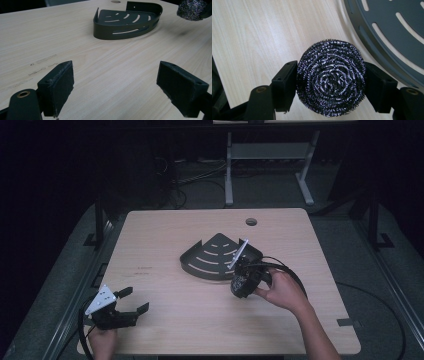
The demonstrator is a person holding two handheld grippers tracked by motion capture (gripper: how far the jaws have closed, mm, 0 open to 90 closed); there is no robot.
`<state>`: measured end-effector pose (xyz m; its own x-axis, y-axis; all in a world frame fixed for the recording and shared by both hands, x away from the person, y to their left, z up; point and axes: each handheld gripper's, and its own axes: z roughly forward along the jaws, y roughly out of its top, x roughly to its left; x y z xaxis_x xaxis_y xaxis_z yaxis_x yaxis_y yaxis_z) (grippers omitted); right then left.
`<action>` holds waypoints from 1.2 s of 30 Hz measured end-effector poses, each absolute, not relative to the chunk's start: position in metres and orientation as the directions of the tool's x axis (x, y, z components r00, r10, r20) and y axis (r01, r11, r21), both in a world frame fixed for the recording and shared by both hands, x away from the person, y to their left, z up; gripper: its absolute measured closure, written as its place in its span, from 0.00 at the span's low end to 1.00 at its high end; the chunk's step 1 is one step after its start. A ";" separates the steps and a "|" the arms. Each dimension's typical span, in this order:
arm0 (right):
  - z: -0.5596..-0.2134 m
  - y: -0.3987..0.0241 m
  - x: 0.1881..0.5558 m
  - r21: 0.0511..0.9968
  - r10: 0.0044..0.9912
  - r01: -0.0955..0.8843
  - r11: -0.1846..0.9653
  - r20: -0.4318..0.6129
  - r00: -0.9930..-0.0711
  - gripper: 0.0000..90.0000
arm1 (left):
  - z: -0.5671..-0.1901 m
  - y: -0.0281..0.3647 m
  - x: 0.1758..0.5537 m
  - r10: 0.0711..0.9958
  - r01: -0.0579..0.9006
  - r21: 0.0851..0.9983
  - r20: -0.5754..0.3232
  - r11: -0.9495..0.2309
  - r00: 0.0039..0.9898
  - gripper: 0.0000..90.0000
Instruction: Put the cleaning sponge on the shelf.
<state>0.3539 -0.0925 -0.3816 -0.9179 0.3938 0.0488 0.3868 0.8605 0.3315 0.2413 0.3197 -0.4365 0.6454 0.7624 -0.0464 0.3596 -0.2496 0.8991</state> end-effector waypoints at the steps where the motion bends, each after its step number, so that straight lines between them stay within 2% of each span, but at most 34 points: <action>1: -0.380 -0.092 0.355 0.331 0.394 0.387 0.861 0.048 -0.918 0.35 | -0.436 0.320 0.241 0.762 0.359 0.899 -0.046 -0.249 0.646 0.15; 24: -0.363 -0.075 0.383 0.278 0.386 0.374 0.885 0.014 -0.923 0.35 | -0.437 0.320 0.241 0.761 0.357 0.901 -0.048 -0.246 0.647 0.15; 36: -0.356 -0.070 0.397 0.288 0.389 0.378 0.880 0.020 -0.921 0.35 | -0.437 0.319 0.241 0.760 0.358 0.899 -0.045 -0.252 0.648 0.15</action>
<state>0.3965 -0.0703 -0.3557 -0.9208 0.3894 0.0201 0.3784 0.8798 0.2877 0.2411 0.3194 -0.4367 0.6484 0.7600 -0.0448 0.3579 -0.2523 0.8990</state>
